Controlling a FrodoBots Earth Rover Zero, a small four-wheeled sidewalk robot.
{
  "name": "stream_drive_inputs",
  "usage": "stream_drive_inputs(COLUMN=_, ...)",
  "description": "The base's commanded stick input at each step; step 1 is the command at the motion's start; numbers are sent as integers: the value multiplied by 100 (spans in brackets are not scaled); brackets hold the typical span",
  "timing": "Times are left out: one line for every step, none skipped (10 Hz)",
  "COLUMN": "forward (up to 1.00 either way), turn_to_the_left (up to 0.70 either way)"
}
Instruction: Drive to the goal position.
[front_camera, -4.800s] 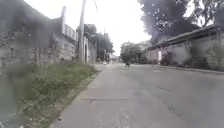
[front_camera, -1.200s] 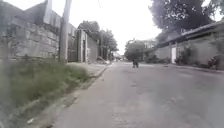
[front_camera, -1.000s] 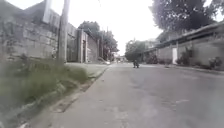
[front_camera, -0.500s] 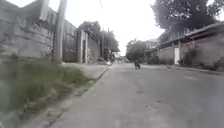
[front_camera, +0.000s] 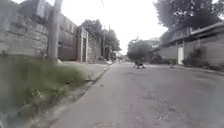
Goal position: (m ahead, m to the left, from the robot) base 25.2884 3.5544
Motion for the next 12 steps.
stream_drive_inputs(forward=70, turn_to_the_left=0)
stream_drive_inputs(forward=70, turn_to_the_left=0)
stream_drive_inputs(forward=70, turn_to_the_left=0)
stream_drive_inputs(forward=70, turn_to_the_left=0)
stream_drive_inputs(forward=70, turn_to_the_left=0)
stream_drive_inputs(forward=70, turn_to_the_left=0)
stream_drive_inputs(forward=70, turn_to_the_left=0)
stream_drive_inputs(forward=70, turn_to_the_left=0)
stream_drive_inputs(forward=70, turn_to_the_left=0)
stream_drive_inputs(forward=70, turn_to_the_left=0)
stream_drive_inputs(forward=70, turn_to_the_left=0)
stream_drive_inputs(forward=70, turn_to_the_left=0)
